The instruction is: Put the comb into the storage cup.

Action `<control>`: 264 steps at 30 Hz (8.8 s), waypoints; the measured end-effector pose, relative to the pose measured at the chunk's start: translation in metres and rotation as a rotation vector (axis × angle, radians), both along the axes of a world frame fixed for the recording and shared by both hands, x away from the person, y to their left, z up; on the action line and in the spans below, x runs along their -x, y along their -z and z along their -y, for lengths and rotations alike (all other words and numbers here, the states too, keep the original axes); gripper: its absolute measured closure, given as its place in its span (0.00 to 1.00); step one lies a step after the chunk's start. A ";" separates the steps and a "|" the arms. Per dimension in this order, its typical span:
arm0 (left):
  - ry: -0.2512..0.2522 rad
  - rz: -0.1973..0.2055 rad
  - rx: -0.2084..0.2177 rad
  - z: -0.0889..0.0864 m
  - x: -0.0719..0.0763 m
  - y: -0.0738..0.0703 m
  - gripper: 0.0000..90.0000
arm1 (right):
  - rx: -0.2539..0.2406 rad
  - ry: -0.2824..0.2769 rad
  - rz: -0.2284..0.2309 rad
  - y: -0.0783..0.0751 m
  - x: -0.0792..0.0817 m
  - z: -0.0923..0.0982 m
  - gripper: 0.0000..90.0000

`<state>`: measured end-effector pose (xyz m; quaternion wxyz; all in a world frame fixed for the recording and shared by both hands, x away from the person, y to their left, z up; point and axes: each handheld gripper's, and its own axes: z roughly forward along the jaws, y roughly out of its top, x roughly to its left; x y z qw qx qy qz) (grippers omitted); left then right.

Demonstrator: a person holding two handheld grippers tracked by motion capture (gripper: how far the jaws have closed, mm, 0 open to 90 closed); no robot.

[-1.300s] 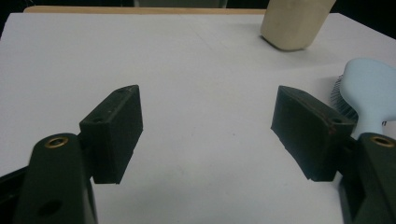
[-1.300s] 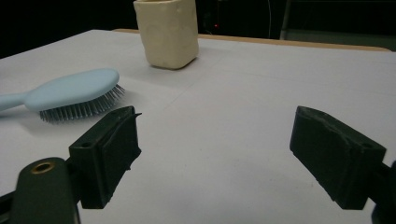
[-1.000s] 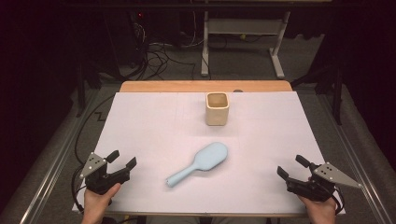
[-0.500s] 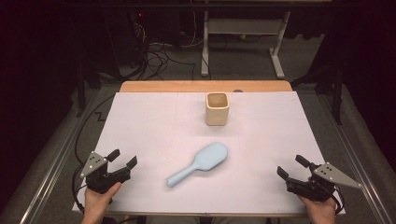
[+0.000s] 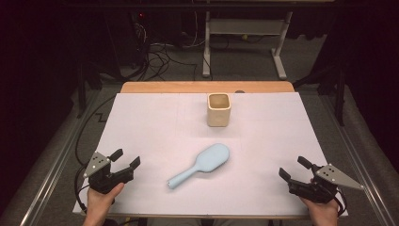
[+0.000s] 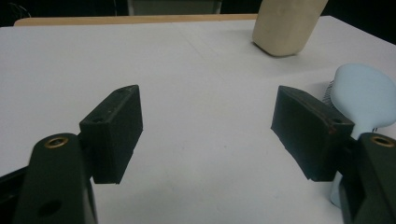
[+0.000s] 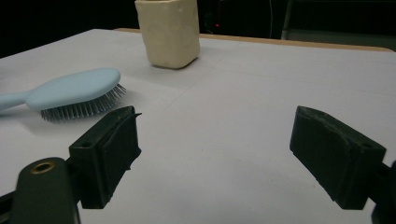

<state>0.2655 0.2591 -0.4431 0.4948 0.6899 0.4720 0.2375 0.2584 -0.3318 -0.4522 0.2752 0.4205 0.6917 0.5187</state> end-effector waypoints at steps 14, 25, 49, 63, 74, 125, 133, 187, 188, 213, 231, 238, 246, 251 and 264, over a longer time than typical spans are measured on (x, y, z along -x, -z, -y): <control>0.017 0.000 0.000 0.004 -0.002 -0.002 0.29 | 0.000 -0.001 0.000 0.000 0.000 0.000 0.18; 0.062 0.013 -0.016 0.017 -0.002 -0.007 0.28 | 0.000 -0.002 0.000 0.000 0.000 0.000 0.18; 0.153 0.014 -0.008 0.047 -0.007 -0.013 0.28 | 0.005 -0.005 0.002 0.000 0.000 -0.001 0.18; 0.193 0.007 -0.015 0.062 -0.011 -0.013 0.28 | 0.006 -0.008 -0.001 0.000 0.000 -0.001 0.18; 0.233 -0.004 -0.021 0.078 -0.015 -0.014 0.28 | 0.005 -0.008 -0.002 0.000 0.000 -0.001 0.18; 0.402 -0.127 -0.184 0.139 -0.032 -0.018 0.28 | 0.008 -0.020 -0.007 0.000 0.000 -0.001 0.18; 0.410 -0.195 -0.249 0.147 -0.038 -0.021 0.28 | 0.007 -0.023 -0.007 0.000 -0.001 -0.001 0.18; 0.468 -0.438 -0.550 0.195 -0.061 0.000 0.37 | 0.011 -0.029 -0.008 0.001 -0.001 -0.002 0.19; 0.470 -0.442 -0.549 0.195 -0.062 0.001 0.37 | 0.011 -0.029 -0.008 0.001 -0.001 -0.002 0.19; 0.511 -0.454 -0.563 0.199 -0.063 0.005 0.60 | 0.015 -0.035 -0.010 0.001 -0.001 -0.002 0.19; 0.539 -0.462 -0.559 0.197 -0.064 0.004 0.73 | 0.017 -0.039 -0.011 0.001 -0.001 -0.003 0.19; 0.558 -0.434 -0.560 0.196 -0.062 0.005 0.76 | 0.017 -0.040 -0.012 0.001 -0.001 -0.003 0.19; 0.578 -0.391 -0.559 0.197 -0.058 0.006 0.77 | 0.020 -0.041 -0.012 0.001 -0.001 -0.003 0.19; 0.591 -0.372 -0.523 0.195 -0.058 0.005 0.77 | 0.023 -0.043 -0.013 0.002 -0.001 -0.003 0.19; 0.592 -0.303 -0.385 0.177 -0.051 -0.004 0.77 | 0.022 -0.043 -0.014 0.002 -0.001 -0.003 0.19</control>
